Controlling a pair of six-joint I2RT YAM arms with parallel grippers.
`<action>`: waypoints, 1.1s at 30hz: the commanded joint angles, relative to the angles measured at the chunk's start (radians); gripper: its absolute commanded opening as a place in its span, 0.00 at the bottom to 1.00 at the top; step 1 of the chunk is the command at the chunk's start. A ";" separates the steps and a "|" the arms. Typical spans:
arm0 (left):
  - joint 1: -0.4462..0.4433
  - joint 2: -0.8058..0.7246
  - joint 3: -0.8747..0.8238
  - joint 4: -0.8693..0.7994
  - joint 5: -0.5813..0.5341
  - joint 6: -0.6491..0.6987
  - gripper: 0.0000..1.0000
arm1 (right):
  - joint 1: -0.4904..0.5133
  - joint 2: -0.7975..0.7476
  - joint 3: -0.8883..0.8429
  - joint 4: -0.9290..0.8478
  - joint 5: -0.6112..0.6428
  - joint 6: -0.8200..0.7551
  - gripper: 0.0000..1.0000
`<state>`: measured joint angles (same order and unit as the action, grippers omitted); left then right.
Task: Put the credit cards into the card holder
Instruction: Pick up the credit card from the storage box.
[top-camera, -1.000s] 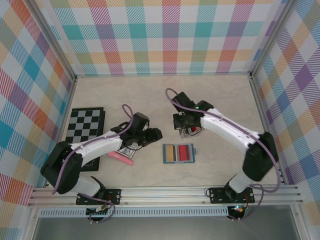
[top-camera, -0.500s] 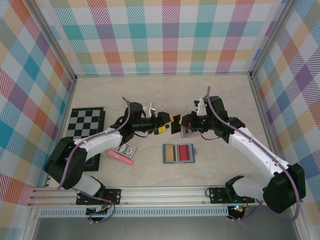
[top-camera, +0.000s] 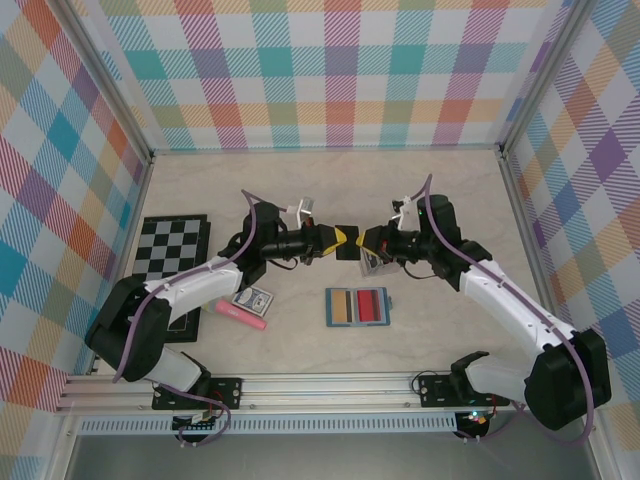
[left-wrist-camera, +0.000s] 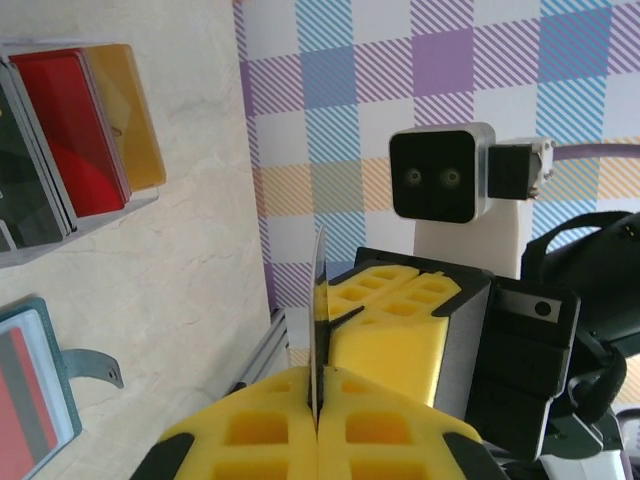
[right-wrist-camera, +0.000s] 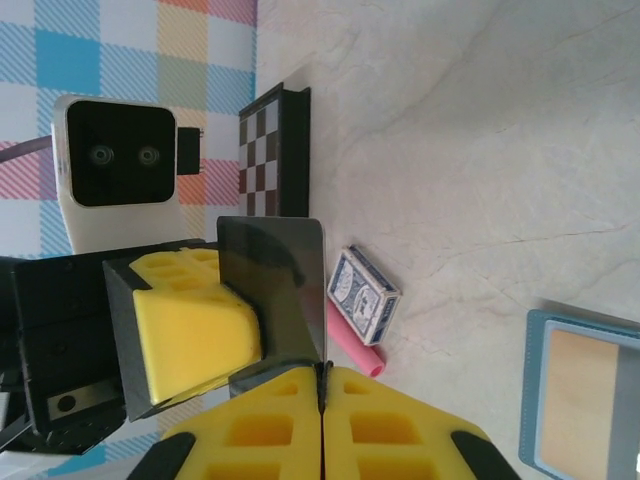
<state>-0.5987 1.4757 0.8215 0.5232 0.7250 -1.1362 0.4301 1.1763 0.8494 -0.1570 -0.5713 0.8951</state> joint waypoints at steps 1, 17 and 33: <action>0.002 -0.027 -0.004 0.033 0.027 0.005 0.00 | -0.014 -0.001 -0.017 0.095 -0.091 0.021 0.13; 0.002 0.000 0.005 0.103 0.091 -0.026 0.00 | -0.045 0.033 -0.036 0.193 -0.266 0.022 0.18; -0.026 -0.009 0.012 -0.772 -0.306 0.330 0.64 | 0.127 0.016 0.032 -0.558 0.497 -0.308 0.06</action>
<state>-0.6067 1.4693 0.8459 -0.0753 0.5060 -0.8925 0.4881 1.1732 0.8642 -0.5362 -0.3000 0.6704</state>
